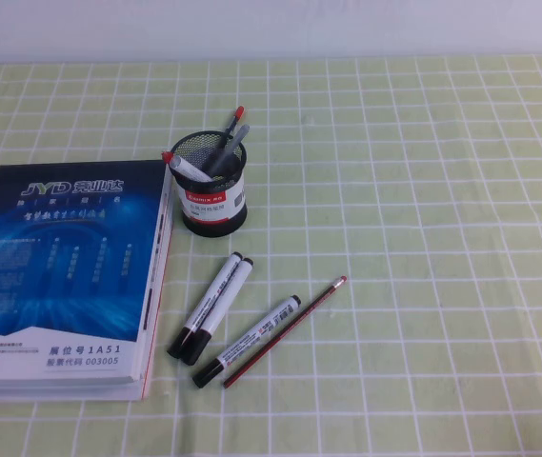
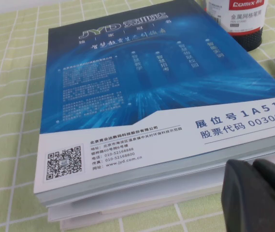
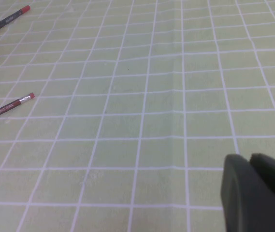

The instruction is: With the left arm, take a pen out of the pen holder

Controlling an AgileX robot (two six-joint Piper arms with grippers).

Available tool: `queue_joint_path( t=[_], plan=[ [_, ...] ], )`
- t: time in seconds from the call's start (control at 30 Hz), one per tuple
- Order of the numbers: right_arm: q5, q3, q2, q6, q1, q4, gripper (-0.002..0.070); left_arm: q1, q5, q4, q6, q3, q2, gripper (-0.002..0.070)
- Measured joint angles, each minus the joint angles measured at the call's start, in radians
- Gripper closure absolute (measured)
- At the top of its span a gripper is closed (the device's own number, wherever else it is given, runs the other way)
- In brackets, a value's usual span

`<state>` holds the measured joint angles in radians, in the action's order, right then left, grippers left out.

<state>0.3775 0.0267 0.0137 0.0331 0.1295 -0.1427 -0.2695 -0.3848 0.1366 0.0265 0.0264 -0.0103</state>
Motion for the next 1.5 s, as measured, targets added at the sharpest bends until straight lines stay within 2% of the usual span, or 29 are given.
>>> queue_joint_path(
  t=[1.33,1.5],
  plan=[
    [0.000,0.000,0.000,0.000,0.000,0.000,0.0691,0.000,0.000,0.000,-0.001,0.000,0.000,0.0677],
    [0.000,0.000,0.000,0.000,0.000,0.000,0.0691,0.000,0.114,0.000,-0.026,0.002,0.000,0.0677]
  ],
)
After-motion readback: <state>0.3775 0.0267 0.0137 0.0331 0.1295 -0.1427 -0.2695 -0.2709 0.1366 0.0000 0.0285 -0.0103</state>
